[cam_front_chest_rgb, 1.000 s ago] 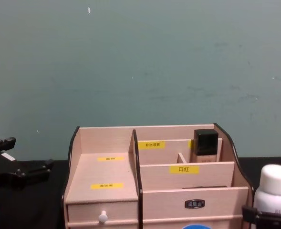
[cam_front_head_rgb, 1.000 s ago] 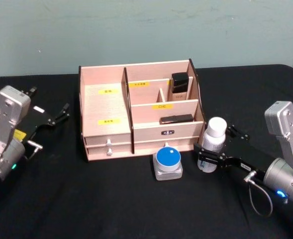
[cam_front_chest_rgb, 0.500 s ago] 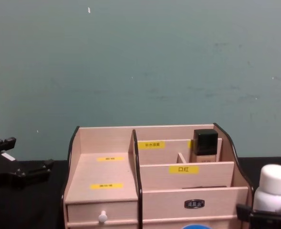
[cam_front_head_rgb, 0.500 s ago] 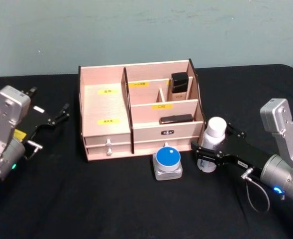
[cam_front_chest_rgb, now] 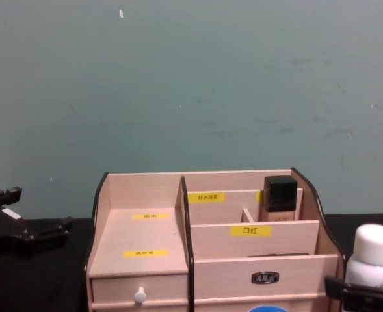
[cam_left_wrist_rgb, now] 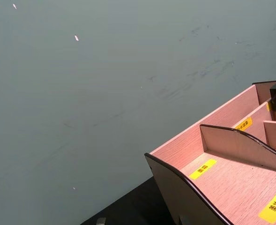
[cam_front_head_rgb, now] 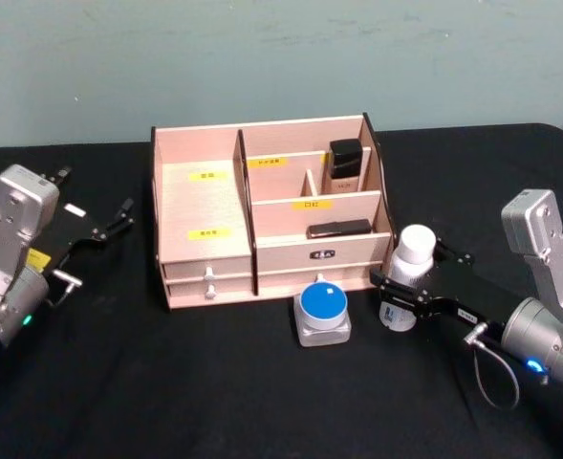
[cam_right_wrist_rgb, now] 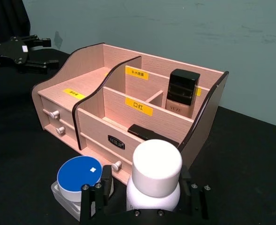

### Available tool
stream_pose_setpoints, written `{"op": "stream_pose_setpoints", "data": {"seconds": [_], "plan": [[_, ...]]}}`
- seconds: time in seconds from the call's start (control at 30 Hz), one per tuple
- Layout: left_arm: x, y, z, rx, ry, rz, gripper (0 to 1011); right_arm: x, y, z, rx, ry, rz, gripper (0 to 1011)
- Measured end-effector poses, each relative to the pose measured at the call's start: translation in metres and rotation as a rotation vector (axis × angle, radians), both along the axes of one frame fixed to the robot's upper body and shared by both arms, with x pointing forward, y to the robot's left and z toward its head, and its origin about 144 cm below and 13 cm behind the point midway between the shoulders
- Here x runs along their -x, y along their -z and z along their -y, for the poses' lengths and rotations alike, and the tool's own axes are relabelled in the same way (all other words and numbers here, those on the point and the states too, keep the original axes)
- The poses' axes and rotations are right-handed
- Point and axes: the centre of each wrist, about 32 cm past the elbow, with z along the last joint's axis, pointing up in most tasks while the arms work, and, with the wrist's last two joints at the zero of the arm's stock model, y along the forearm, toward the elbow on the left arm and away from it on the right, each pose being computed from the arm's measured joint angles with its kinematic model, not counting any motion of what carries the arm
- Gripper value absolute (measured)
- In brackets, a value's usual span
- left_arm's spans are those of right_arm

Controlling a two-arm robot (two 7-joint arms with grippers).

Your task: Pick up the facial cleanser and watermelon frost from the table and place them into the tiered storage box.

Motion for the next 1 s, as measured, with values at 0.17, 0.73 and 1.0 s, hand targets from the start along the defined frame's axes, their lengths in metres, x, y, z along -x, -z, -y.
{"op": "stream_pose_setpoints", "data": {"seconds": [0.17,0.73,1.0], "plan": [[0.0,0.0,0.0,0.0,0.0,0.0,1010,0.0001,-0.0001,0.0002,0.0,0.001,0.0,786],[0.0,0.0,0.0,0.0,0.0,0.0,1009,0.0005,-0.0002,0.0001,-0.001,0.002,0.0,592],[0.0,0.0,0.0,0.0,0.0,0.0,1010,0.0025,-0.0001,0.0017,-0.011,0.012,-0.002,592]]}}
